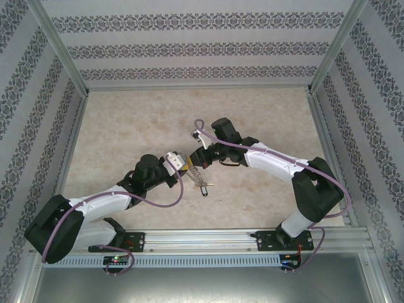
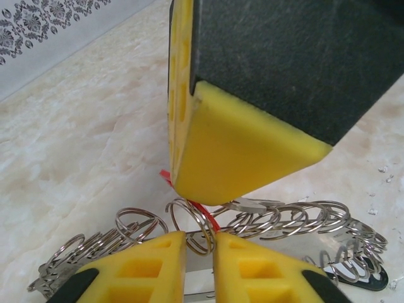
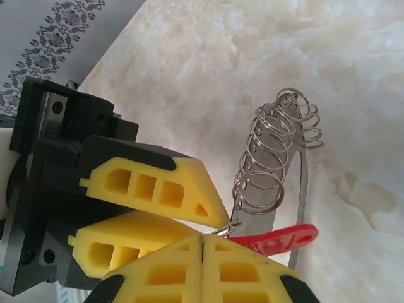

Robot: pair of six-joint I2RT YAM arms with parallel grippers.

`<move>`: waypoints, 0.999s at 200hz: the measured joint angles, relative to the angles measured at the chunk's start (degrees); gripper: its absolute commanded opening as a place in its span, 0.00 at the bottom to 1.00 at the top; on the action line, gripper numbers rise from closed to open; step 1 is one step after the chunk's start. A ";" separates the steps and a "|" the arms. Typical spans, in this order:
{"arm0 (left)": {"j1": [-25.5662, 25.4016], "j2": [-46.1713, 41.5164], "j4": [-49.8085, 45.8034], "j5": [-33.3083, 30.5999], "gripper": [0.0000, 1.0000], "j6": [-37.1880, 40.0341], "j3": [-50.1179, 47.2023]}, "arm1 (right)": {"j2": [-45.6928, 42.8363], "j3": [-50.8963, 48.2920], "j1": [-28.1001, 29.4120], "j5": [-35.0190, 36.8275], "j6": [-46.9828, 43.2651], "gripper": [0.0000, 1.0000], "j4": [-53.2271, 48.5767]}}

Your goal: Put the keys on the keyring

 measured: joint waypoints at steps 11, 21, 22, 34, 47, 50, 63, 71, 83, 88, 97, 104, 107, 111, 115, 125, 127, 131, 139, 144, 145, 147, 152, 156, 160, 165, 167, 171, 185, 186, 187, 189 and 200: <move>0.00 0.02 -0.02 0.04 0.08 0.11 0.00 | 0.00 0.02 -0.02 0.02 -0.02 0.00 0.00; 0.00 0.07 -0.02 0.07 0.08 0.24 0.00 | 0.00 0.07 -0.09 0.04 -0.02 0.00 -0.02; 0.00 0.07 -0.02 0.09 0.08 0.24 0.02 | 0.00 0.07 -0.09 0.04 -0.02 0.00 -0.02; -0.22 0.09 -0.02 0.00 0.08 0.22 0.04 | 0.00 0.11 -0.11 0.04 -0.02 0.00 -0.20; -0.22 0.13 -0.02 -0.02 0.11 0.22 0.07 | 0.00 0.11 -0.11 0.04 -0.02 0.00 -0.24; -0.22 0.13 -0.02 -0.02 0.12 0.24 0.07 | 0.00 0.11 -0.11 0.04 -0.02 0.00 -0.24; -0.26 0.13 -0.02 0.00 0.15 0.33 0.07 | 0.00 0.11 -0.11 0.02 -0.02 0.00 -0.31; -0.26 0.13 -0.02 0.00 0.16 0.42 0.11 | 0.00 0.11 -0.11 0.00 -0.02 0.00 -0.39; -0.26 0.13 -0.02 0.02 0.17 0.39 0.17 | 0.00 0.11 -0.11 0.00 -0.02 0.00 -0.42; -0.26 0.15 -0.02 0.02 0.17 0.39 0.22 | 0.00 0.11 -0.11 0.00 -0.02 0.00 -0.44; -0.26 0.24 -0.02 0.02 0.17 0.39 0.26 | 0.00 0.11 -0.11 0.00 -0.02 0.00 -0.44; -0.26 0.31 -0.02 0.02 0.17 0.39 0.33 | 0.00 0.11 -0.11 -0.02 -0.02 0.00 -0.44; -0.26 0.31 -0.02 0.02 0.17 0.39 0.35 | 0.00 0.11 -0.11 0.00 -0.02 0.00 -0.44; -0.26 0.33 -0.02 0.02 0.17 0.39 0.37 | 0.00 0.11 -0.11 0.00 -0.02 0.00 -0.44; -0.26 0.35 -0.02 0.02 0.17 0.39 0.39 | 0.00 0.11 -0.11 -0.02 -0.02 0.00 -0.44; -0.26 0.35 -0.04 0.02 0.17 0.39 0.46 | 0.00 0.15 -0.11 -0.02 -0.02 0.00 -0.44; -0.26 0.35 -0.04 0.02 0.17 0.42 0.46 | 0.00 0.17 -0.11 -0.02 -0.02 0.00 -0.46; -0.26 0.35 -0.04 0.02 0.17 0.39 0.46 | 0.00 0.22 -0.11 -0.02 -0.02 0.00 -0.55; -0.26 0.35 -0.02 0.02 0.19 0.42 0.46 | 0.00 0.33 -0.09 -0.02 -0.02 0.00 -0.70; -0.26 0.35 -0.02 0.04 0.19 0.42 0.50 | 0.00 0.37 -0.09 -0.02 -0.04 0.00 -0.74; -0.26 0.35 -0.02 0.04 0.19 0.42 0.50 | 0.00 0.39 -0.09 -0.02 -0.04 0.00 -0.79; -0.26 0.35 -0.02 0.04 0.19 0.39 0.52 | 0.00 0.42 -0.09 -0.02 -0.04 0.00 -0.81; -0.26 0.35 -0.02 0.02 0.19 0.42 0.55 | 0.00 0.46 -0.09 -0.02 -0.04 0.00 -0.87; -0.26 0.35 -0.02 0.02 0.18 0.42 0.55 | 0.00 0.50 -0.09 -0.02 -0.04 0.00 -0.90; -0.26 0.35 -0.02 0.02 0.16 0.42 0.55 | 0.00 0.52 -0.09 -0.04 -0.04 0.00 -0.94; -0.26 0.35 -0.02 0.04 0.15 0.39 0.55 | 0.00 0.55 -0.09 -0.02 -0.04 0.00 -0.98; -0.26 0.35 -0.02 0.07 0.14 0.42 0.55 | 0.00 0.57 -0.09 -0.02 -0.04 0.00 -1.03; -0.26 0.35 -0.02 0.11 0.12 0.42 0.55 | 0.00 0.61 -0.09 -0.02 -0.04 0.00 -1.09; -0.26 0.35 0.00 0.26 0.04 0.33 0.55 | 0.00 0.76 -0.09 0.00 -0.04 0.00 -1.11; -0.26 0.35 0.00 0.24 0.04 0.37 0.55 | 0.00 0.76 -0.09 0.00 -0.04 0.00 -1.11; -0.26 0.35 0.00 0.24 0.04 0.46 0.55 | 0.00 0.79 -0.09 0.02 -0.04 0.00 -1.11; -0.26 0.35 0.00 0.24 0.03 0.50 0.55 | 0.00 0.81 -0.09 0.02 -0.04 0.00 -1.14; -0.26 0.35 0.00 0.11 0.00 0.44 0.55 | 0.00 0.85 -0.11 0.07 -0.15 0.00 -1.42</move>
